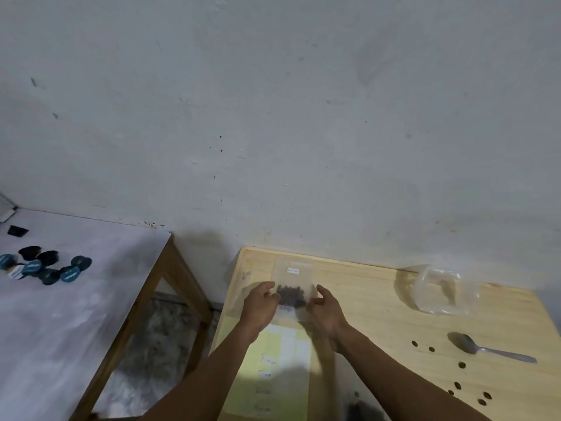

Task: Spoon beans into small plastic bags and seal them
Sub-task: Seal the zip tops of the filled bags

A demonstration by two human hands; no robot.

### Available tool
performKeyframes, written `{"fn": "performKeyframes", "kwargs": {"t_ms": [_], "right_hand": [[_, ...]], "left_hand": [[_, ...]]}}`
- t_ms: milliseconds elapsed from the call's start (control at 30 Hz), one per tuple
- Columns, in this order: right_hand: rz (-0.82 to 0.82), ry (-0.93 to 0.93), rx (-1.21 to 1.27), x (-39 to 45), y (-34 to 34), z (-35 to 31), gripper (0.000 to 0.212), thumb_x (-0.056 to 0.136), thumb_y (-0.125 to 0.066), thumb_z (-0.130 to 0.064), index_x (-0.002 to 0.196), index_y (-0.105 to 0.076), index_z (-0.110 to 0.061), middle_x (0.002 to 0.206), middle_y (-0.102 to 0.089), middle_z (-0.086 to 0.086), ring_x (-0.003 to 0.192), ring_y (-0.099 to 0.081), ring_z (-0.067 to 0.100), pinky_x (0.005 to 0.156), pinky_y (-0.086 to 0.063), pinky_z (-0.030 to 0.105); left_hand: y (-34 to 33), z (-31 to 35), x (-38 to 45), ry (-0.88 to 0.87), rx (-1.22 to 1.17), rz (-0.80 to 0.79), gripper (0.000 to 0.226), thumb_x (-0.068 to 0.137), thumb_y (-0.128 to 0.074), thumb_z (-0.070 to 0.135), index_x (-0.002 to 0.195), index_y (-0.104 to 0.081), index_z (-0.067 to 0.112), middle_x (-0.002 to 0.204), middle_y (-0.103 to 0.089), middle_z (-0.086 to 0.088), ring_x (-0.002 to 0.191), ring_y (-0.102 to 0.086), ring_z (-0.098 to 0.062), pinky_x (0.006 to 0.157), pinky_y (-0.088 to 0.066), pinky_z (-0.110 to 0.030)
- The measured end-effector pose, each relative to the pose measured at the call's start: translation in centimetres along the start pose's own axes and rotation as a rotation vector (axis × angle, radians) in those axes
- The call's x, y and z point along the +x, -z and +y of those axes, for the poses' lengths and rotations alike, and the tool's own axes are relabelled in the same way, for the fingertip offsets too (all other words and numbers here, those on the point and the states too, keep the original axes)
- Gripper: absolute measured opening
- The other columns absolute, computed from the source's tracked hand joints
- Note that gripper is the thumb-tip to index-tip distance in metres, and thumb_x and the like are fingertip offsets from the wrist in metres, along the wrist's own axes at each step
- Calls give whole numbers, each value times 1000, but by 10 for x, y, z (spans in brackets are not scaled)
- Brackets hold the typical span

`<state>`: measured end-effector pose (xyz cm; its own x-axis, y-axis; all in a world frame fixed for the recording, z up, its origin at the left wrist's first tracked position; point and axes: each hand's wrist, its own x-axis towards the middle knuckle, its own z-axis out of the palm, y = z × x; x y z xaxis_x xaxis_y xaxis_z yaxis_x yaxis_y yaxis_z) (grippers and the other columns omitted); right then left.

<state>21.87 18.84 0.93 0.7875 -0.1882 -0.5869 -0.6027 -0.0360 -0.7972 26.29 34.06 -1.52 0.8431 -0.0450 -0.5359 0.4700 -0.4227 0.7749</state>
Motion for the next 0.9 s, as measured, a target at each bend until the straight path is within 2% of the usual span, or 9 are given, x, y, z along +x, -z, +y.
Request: {"fn": "performKeyframes", "kwargs": {"t_ms": [67, 133, 200, 300, 433, 633, 733, 833, 900], "right_hand": [[3, -16, 0, 8, 2, 2, 52, 96, -43, 8, 145, -30, 0, 119, -59, 22, 84, -60, 29, 55, -51, 22], [6, -25, -72, 17, 1, 8, 57, 96, -48, 2, 148, -28, -6, 134, -54, 18, 93, -56, 22, 68, -52, 19], [-9, -30, -124, 19, 4, 12, 57, 96, -50, -3, 148, -30, -15, 141, -50, 15, 104, -53, 20, 90, -49, 31], [-27, -11, -176, 10, 14, 12, 56, 96, -48, -4, 147, -32, -18, 142, -47, 12, 120, -53, 27, 100, -45, 39], [63, 78, -288, -6, 44, 17, 42, 96, -49, -8, 137, -48, -18, 135, -54, 8, 117, -56, 25, 97, -50, 39], [201, 119, -484, -42, 97, 43, 43, 93, -54, -14, 136, -52, -14, 124, -57, 8, 101, -61, 20, 85, -47, 29], [246, 53, -577, -62, 112, 68, 46, 92, -56, -15, 137, -51, -4, 124, -60, 18, 105, -61, 27, 82, -44, 28], [206, -54, -655, -75, 118, 94, 35, 87, -55, -20, 114, -62, 1, 102, -66, 22, 92, -63, 37, 80, -52, 41], [165, -118, -709, -70, 123, 122, 43, 79, -51, -33, 108, -61, -2, 97, -64, 20, 90, -61, 38, 80, -53, 45]], "left_hand": [[-3, -2, 4, -15, 17, -2, 38, 93, -54, 17, 130, -59, 16, 134, -58, -1, 111, -52, -14, 92, -39, -24], [-5, -3, 7, -30, 30, 14, 34, 94, -55, 16, 127, -61, 15, 129, -60, 0, 105, -52, -12, 91, -39, -22], [-6, -3, 8, -53, 60, 26, 32, 94, -55, 15, 126, -61, 15, 126, -61, 0, 104, -53, -12, 90, -39, -23], [-6, -4, 5, -131, 129, 74, 28, 94, -56, 14, 121, -64, 14, 124, -63, -3, 110, -58, -20, 93, -45, -29], [-6, -8, -4, -189, 191, 91, 23, 94, -53, 12, 113, -66, 13, 117, -65, -4, 107, -59, -21, 84, -44, -26], [-31, -14, -42, 42, 136, -389, 12, 95, -52, 22, 97, -63, 17, 90, -64, -6, 66, -58, -19, 54, -42, -25], [-53, -20, -63, 72, 153, -511, 18, 93, -53, 25, 102, -61, 11, 89, -62, -5, 63, -58, -17, 54, -45, -25], [-71, -25, -83, 60, 295, -548, 28, 94, -50, 27, 113, -62, 10, 97, -63, -4, 72, -63, -15, 60, -52, -26], [-79, -31, -93, 48, 360, -548, 34, 93, -48, 28, 122, -58, 14, 105, -65, -4, 79, -64, -16, 65, -55, -28]]}}
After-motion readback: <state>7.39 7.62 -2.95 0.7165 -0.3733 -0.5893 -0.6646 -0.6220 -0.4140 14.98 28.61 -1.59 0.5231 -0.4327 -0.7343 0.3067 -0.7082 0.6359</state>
